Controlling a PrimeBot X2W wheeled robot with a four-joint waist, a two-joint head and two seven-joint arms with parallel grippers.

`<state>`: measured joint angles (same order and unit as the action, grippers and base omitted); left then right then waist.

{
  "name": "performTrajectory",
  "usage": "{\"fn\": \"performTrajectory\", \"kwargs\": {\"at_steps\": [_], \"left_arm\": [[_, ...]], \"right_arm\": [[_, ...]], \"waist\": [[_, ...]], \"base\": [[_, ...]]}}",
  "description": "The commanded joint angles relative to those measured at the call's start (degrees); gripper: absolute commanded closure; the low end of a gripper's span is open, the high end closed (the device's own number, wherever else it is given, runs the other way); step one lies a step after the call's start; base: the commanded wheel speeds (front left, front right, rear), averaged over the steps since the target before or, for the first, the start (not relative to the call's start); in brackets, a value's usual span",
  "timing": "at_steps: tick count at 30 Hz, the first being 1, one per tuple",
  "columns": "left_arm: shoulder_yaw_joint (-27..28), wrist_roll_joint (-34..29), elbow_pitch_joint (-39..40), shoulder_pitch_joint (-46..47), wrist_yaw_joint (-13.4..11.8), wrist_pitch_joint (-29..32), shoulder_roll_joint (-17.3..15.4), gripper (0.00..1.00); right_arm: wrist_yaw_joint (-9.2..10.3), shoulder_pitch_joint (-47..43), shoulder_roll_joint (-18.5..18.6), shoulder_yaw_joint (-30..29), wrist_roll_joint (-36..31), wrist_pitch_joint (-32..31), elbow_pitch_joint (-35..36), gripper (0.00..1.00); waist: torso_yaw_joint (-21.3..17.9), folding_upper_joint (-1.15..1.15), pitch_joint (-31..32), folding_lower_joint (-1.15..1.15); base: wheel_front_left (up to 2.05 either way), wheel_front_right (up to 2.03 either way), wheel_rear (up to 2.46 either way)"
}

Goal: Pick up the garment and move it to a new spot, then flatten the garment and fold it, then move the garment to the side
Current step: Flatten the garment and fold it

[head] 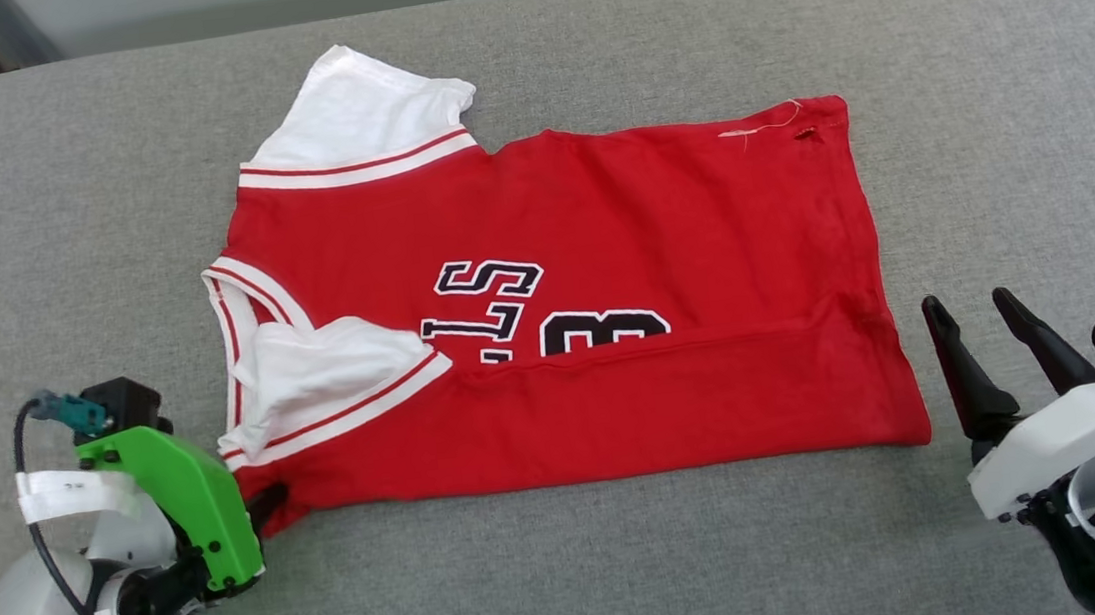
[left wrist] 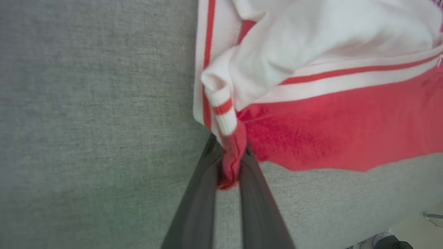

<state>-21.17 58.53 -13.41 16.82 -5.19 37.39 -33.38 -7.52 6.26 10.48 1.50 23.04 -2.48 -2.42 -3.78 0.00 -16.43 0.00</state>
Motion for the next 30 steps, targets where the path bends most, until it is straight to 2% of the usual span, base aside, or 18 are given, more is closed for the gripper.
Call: {"fn": "performTrajectory", "kwargs": {"at_steps": [1, 4, 8, 15, 19, 26, 27, 28, 29, 30], "left_arm": [[-2.8, -0.3, -1.3, -2.0, 0.7, 1.0, 2.9, 1.0], [-3.0, -1.3, -0.8, -2.2, 1.0, -0.7, 3.0, 1.0], [-2.4, -3.1, 1.8, -2.0, 1.1, -4.0, 2.5, 1.0], [-1.0, -6.1, 9.7, -1.9, -0.7, -7.7, 0.7, 1.0], [-0.6, -7.1, 13.7, -2.1, -2.0, -8.3, -0.1, 1.0], [-0.7, -7.7, 16.9, -2.1, -2.7, -8.8, 0.0, 1.0], [-0.7, -7.7, 16.9, -2.2, -2.8, -8.9, 0.1, 1.0], [-0.7, -7.7, 16.9, -2.3, -2.8, -9.1, 0.2, 1.0], [-0.7, -7.7, 16.8, -2.4, -2.9, -9.3, 0.2, 1.0], [-0.7, -7.9, 16.8, -2.4, -2.9, -9.5, 0.2, 1.0]], "right_arm": [[0.03, -0.5, 0.9, -0.5, 0.9, -1.5, 0.4, 0.0], [0.03, -0.8, 2.5, -1.0, 2.7, -6.6, 0.6, 0.0], [0.03, -0.7, 5.5, -1.3, 4.9, -16.9, 1.2, 0.0], [0.03, 0.5, 8.0, 0.6, 7.8, -33.8, 3.8, 0.0], [0.03, 2.1, 7.7, 2.7, 7.1, -38.5, 3.5, 0.0], [0.03, 4.2, 4.9, 5.2, 6.8, -42.8, -3.1, 0.0], [0.03, 4.0, 4.5, 5.8, 7.0, -43.5, -3.8, 0.38], [0.03, 3.8, 4.2, 6.4, 7.2, -44.3, -4.4, 0.84], [0.03, 3.8, 3.9, 6.6, 7.4, -44.8, -4.7, 1.0], [0.03, 3.8, 3.7, 6.5, 7.5, -44.9, -4.8, 1.0]], "waist": [[0.4, 0.0, 0.3, 0.0], [1.0, 0.0, 0.8, 0.0], [2.1, 0.0, 1.4, 0.0], [4.3, 0.0, 1.0, 0.0], [5.1, 0.0, -0.2, 0.0], [6.1, 0.0, -2.5, 0.0], [6.1, 0.0, -2.6, 0.0], [6.2, 0.0, -2.8, 0.0], [6.3, 0.0, -2.8, 0.0], [6.3, 0.0, -2.8, 0.0]], "base": [[0.0, 0.0, 0.0], [0.0, 0.0, 0.0], [0.0, 0.0, 0.0], [0.0, 0.0, 0.0], [0.0, 0.0, 0.0], [0.0, 0.0, 0.0], [0.0, 0.0, 0.0], [0.0, 0.0, 0.0], [0.0, 0.0, 0.0], [0.0, 0.0, 0.0]]}}
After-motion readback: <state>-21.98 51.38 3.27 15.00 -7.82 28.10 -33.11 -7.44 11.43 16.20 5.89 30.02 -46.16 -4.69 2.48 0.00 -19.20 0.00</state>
